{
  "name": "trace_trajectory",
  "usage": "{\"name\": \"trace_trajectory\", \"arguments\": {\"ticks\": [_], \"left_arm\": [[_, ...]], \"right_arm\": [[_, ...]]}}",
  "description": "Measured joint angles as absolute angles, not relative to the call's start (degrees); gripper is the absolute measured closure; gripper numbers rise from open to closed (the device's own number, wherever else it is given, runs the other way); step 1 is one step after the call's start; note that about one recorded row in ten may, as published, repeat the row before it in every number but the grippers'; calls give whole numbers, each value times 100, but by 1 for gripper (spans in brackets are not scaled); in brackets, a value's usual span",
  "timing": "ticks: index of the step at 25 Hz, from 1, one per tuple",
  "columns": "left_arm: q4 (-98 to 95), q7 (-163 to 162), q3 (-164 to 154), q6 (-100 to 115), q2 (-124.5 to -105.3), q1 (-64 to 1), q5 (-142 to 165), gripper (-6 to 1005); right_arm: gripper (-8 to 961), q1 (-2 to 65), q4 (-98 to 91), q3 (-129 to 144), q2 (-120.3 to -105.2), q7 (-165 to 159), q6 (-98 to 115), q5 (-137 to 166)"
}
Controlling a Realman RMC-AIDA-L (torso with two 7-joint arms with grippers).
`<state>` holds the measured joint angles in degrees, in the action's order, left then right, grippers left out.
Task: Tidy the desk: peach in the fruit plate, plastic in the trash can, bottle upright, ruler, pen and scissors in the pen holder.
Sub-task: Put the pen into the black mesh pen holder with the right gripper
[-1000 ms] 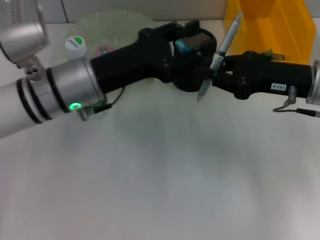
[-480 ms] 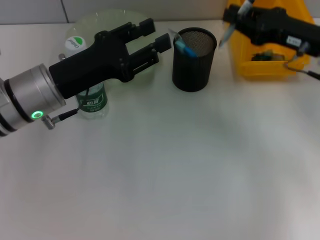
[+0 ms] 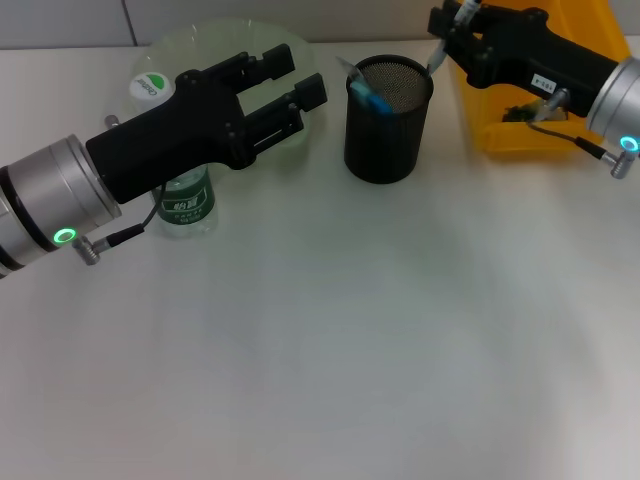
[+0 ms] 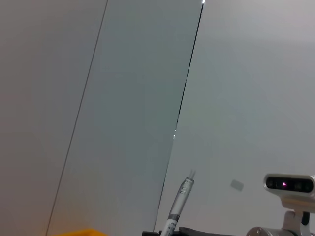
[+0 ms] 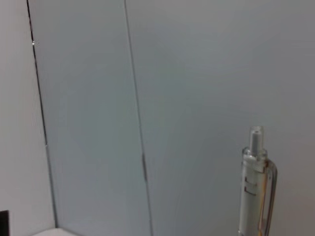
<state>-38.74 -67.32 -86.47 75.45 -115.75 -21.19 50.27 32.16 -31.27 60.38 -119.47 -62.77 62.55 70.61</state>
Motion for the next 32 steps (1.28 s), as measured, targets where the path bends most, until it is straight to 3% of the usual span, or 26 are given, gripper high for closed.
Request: {"name": "trace_trajectory", "arguments": {"ticks": [15, 32], "left_arm": [[-3862, -6762, -8548, 7524, -11539, -2194, 5028, 434], [-3858, -6728, -8516, 7523, -11549, -2193, 5037, 434]], "right_arm": [[783, 3677, -2195, 6017, -11958, -5393, 5790, 6796], [761, 3744, -2175, 6047, -11962, -5238, 5801, 6822]]}}
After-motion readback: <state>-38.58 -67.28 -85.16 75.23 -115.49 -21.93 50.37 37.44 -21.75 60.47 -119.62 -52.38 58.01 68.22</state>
